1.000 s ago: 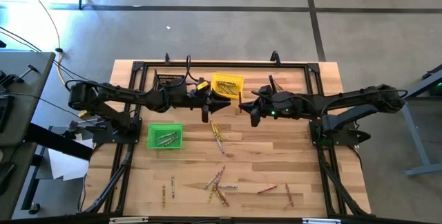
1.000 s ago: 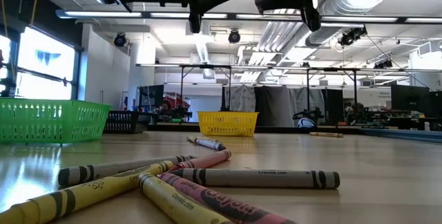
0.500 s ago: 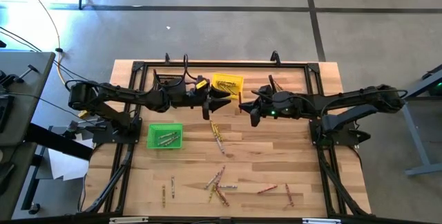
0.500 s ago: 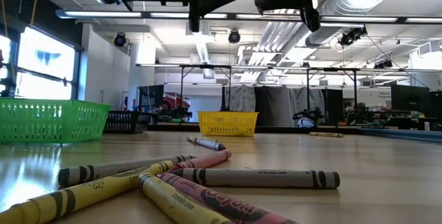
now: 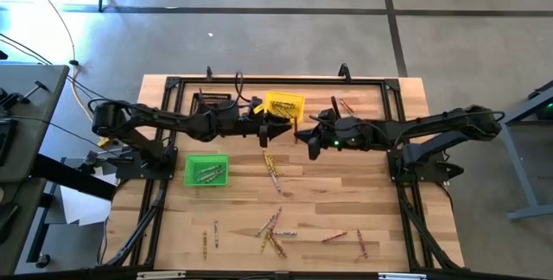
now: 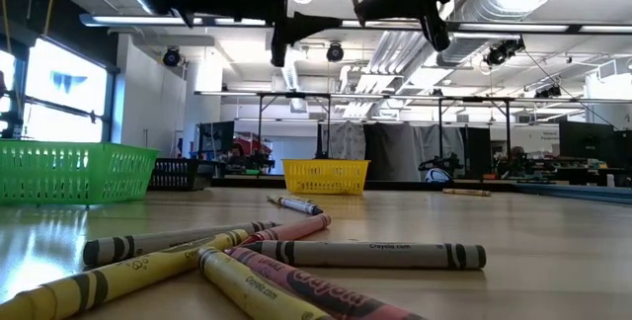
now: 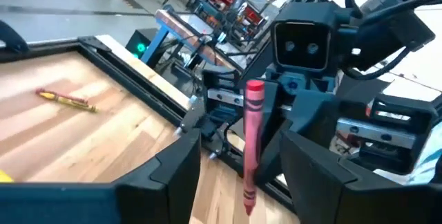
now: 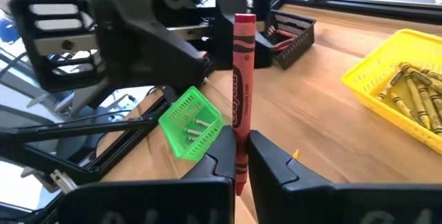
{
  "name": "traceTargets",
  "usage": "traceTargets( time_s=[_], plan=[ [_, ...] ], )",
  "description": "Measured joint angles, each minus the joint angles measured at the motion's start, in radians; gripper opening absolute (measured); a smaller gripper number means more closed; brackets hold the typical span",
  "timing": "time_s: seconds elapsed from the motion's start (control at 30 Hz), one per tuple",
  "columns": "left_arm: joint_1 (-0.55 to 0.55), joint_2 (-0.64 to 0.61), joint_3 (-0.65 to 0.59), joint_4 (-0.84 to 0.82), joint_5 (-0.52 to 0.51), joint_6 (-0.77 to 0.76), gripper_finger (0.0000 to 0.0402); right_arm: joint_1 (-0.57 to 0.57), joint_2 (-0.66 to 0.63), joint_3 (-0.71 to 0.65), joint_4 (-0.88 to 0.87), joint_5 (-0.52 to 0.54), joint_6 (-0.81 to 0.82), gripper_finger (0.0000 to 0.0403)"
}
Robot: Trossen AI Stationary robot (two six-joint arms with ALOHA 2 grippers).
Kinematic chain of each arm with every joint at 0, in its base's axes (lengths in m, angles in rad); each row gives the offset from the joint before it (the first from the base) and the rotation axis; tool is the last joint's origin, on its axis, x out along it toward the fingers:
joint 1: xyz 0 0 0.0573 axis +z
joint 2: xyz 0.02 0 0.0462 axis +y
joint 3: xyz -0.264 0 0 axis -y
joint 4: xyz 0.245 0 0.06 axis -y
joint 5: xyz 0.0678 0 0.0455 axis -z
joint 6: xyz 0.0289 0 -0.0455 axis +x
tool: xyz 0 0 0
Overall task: Sort crayons
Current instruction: Put the red crayon into the black bin
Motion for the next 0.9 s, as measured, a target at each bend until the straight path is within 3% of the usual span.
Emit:
traceTargets(
  time_s=[0.2,0.33,0.67,0.9],
  plan=[
    [-0.002,0.034,0.023,0.032,0.005,-0.024,0.0184,0.0,0.004,0.0,0.001,0.0,0.0,0.0007],
    [-0.006,0.072,0.09,0.028,0.06,-0.001,0.0184,0.0,0.005,0.0,0.001,0.003,0.0,0.0007],
    [0.001,0.135,0.191,-0.083,0.156,-0.017,0.0181,0.0,0.005,0.0,-0.008,0.012,-0.01,0.0007],
    [0.007,0.128,0.19,-0.12,0.163,-0.017,0.0112,0.0,0.004,0.0,-0.014,0.011,-0.01,0.0007]
  ],
)
